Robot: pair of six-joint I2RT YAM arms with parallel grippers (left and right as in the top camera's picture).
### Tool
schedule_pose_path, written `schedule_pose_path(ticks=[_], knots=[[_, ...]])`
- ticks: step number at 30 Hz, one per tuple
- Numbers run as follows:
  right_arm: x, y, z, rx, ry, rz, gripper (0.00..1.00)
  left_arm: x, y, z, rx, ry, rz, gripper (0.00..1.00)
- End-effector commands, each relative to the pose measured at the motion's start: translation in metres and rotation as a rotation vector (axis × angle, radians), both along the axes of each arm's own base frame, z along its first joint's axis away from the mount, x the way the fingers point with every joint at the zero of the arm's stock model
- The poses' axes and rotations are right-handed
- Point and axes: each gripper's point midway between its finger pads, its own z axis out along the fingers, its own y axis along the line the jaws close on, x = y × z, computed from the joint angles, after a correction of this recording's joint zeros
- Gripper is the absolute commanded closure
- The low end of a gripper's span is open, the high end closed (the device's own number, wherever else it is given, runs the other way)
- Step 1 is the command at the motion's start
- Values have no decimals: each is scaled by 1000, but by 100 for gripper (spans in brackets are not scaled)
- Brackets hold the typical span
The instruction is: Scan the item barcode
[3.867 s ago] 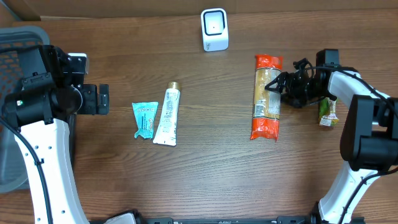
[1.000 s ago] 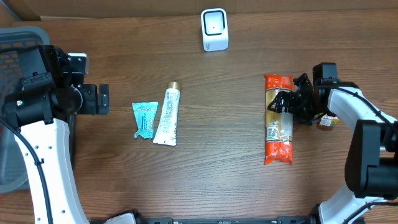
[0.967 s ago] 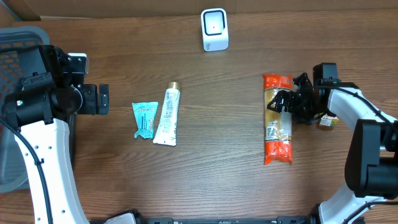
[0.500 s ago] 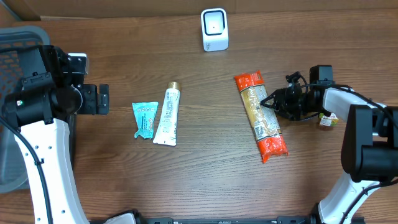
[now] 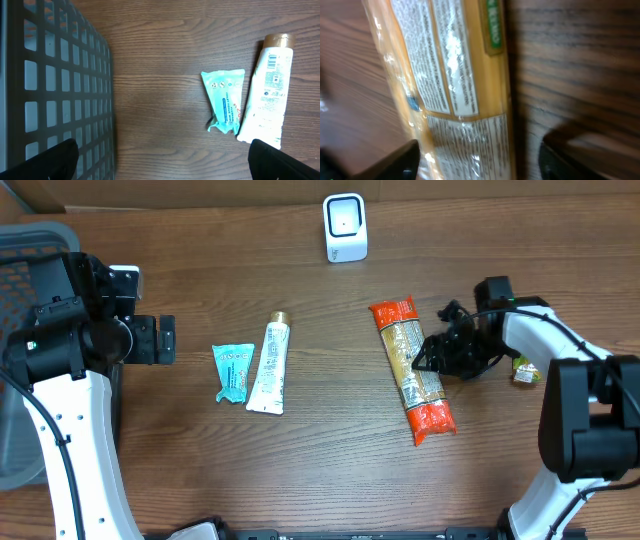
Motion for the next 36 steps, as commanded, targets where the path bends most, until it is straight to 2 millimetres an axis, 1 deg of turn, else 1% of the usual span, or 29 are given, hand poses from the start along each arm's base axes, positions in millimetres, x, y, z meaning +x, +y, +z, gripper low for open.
schedule_pose_path(ticks=[1,7,10,12,13,15,16,17,18,21,23,26,28,29,32,35,36], knots=[[2,-7,-1,-224,-87,126,18,0,0,4,4,-11,-13,0],[-6,13,-29,-257,-76,202,16,0,0,4,4,-11,-13,1],[-10,19,-45,-261,-49,214,16,0,0,4,4,-11,-14,1],[-15,19,-57,-265,-9,208,21,0,0,4,4,-11,-14,0],[-17,18,-62,-269,11,195,30,0,0,4,4,-11,-13,0],[-22,17,-69,-274,55,161,61,0,0,4,4,-11,-14,0],[-23,17,-71,-276,68,144,75,0,0,4,4,-11,-13,1],[-24,17,-71,-275,79,125,84,0,0,4,4,-11,-14,0],[-25,18,-70,-264,84,125,89,0,0,4,4,-11,-14,0],[-26,26,-65,-201,98,115,92,0,0,4,4,-11,-14,0],[-26,30,-60,-146,114,100,93,0,0,4,4,-11,-13,0],[-21,30,-49,-86,136,69,96,0,0,4,4,-11,-14,0],[-14,33,-35,-16,142,58,96,0,0,4,4,-11,-13,0],[-11,37,-26,34,133,71,96,0,0,4,4,-11,-13,0],[4,50,14,196,68,104,96,0,0,4,4,-11,-13,0],[18,53,54,256,-21,107,96,0,0,4,4,-11,-13,0],[22,55,71,273,-61,112,96,0,0,4,4,-11,-14,0]])
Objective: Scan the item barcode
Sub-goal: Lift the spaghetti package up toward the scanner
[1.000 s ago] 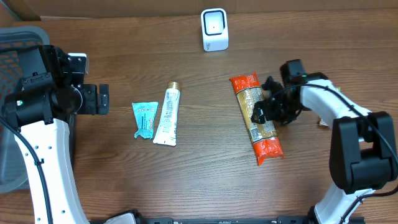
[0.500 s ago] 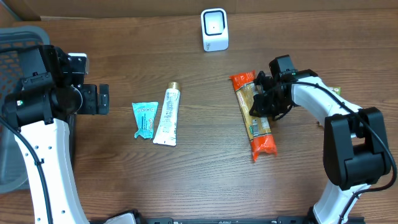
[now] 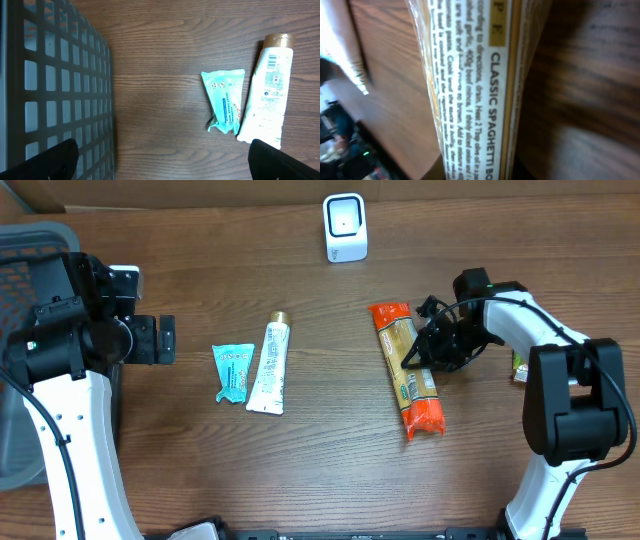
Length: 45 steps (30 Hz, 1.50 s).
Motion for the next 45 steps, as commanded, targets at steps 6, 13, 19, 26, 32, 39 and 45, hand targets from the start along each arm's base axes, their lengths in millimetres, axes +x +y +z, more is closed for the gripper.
schedule_pose_path(ticks=[6,13,19,26,32,39,45], knots=[[15,25,158,249,-377,39,96,0,0,4,4,-11,-14,0],[-18,28,252,332,-635,82,96,0,0,4,4,-11,-14,1],[-41,28,299,368,-768,83,96,0,0,4,4,-11,-14,0],[-41,19,338,345,-872,-44,96,0,0,4,4,-11,-14,0],[-25,6,357,321,-881,-232,96,0,0,4,4,-11,-13,0],[-13,-6,372,365,-879,-336,96,0,0,4,4,-11,-13,0],[-10,-6,376,381,-890,-339,96,0,0,4,4,-11,-13,0]])
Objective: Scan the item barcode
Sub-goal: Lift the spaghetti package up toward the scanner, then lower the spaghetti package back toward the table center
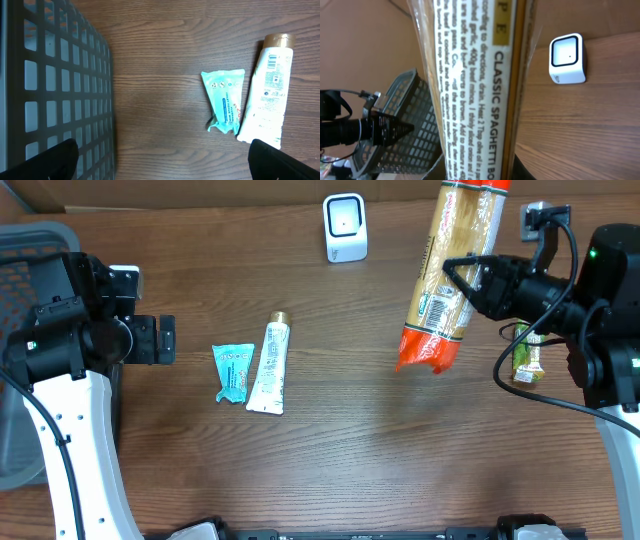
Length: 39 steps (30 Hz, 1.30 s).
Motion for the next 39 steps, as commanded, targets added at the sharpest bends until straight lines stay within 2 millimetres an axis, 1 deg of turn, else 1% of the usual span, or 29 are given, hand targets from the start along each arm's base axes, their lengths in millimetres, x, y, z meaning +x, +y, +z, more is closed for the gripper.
schedule_pose_path(ticks=[1,5,8,11,15,16,18,19,23,25,27,29,32,35,37,39], knots=[[-8,3,28,32,-68,14,96,0,0,4,4,-11,-13,0],[12,4,-6,-66,8,-69,96,0,0,4,4,-11,-13,0],[23,12,-39,-160,85,-116,96,0,0,4,4,-11,-14,0],[33,17,-83,-306,180,-195,96,0,0,4,4,-11,-13,0],[38,17,-137,-514,279,-275,96,0,0,4,4,-11,-13,0],[39,15,-153,-588,302,-298,96,0,0,4,4,-11,-13,0],[40,10,-177,-714,330,-338,96,0,0,4,4,-11,-13,0],[41,7,-184,-757,338,-354,96,0,0,4,4,-11,-13,1],[40,-16,-215,-1011,366,-436,96,0,0,4,4,-11,-14,0],[38,-23,-226,-1109,375,-453,96,0,0,4,4,-11,-14,0],[36,-25,-240,-1191,392,-442,96,0,0,4,4,-11,-14,0],[32,-20,-256,-1235,415,-395,96,0,0,4,4,-11,-14,0],[27,-8,-278,-1264,445,-330,89,0,0,4,4,-11,-14,0],[18,9,-302,-1277,486,-249,72,0,0,4,4,-11,-13,0],[9,22,-315,-1279,508,-193,66,0,0,4,4,-11,-14,0],[-1,39,-323,-1260,520,-125,51,0,0,4,4,-11,-14,0]])
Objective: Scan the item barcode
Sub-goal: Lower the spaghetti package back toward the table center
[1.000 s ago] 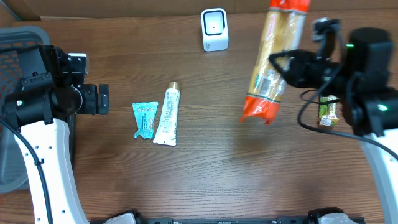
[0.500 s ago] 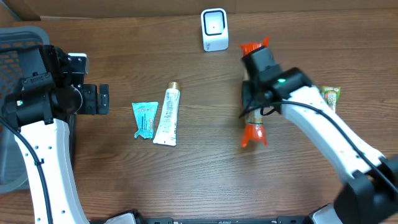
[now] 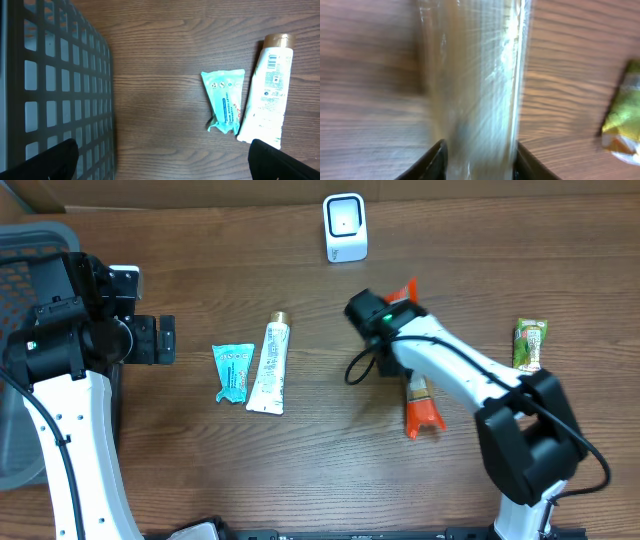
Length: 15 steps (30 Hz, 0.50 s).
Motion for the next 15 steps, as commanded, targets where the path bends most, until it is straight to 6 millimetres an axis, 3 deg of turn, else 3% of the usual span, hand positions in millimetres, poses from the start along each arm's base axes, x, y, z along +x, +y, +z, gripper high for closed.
schedule_pose_path(ticks=[1,5,8,11,15], knots=[[-8,33,2,70,20,64,40,0,0,4,4,-11,-13,0],[-28,70,0,179,83,129,9,0,0,4,4,-11,-14,0],[-31,83,11,234,98,141,5,0,0,4,4,-11,-13,0],[-19,77,34,252,69,114,3,0,0,4,4,-11,-14,0],[2,52,67,305,51,90,0,0,0,4,4,-11,-13,0]])
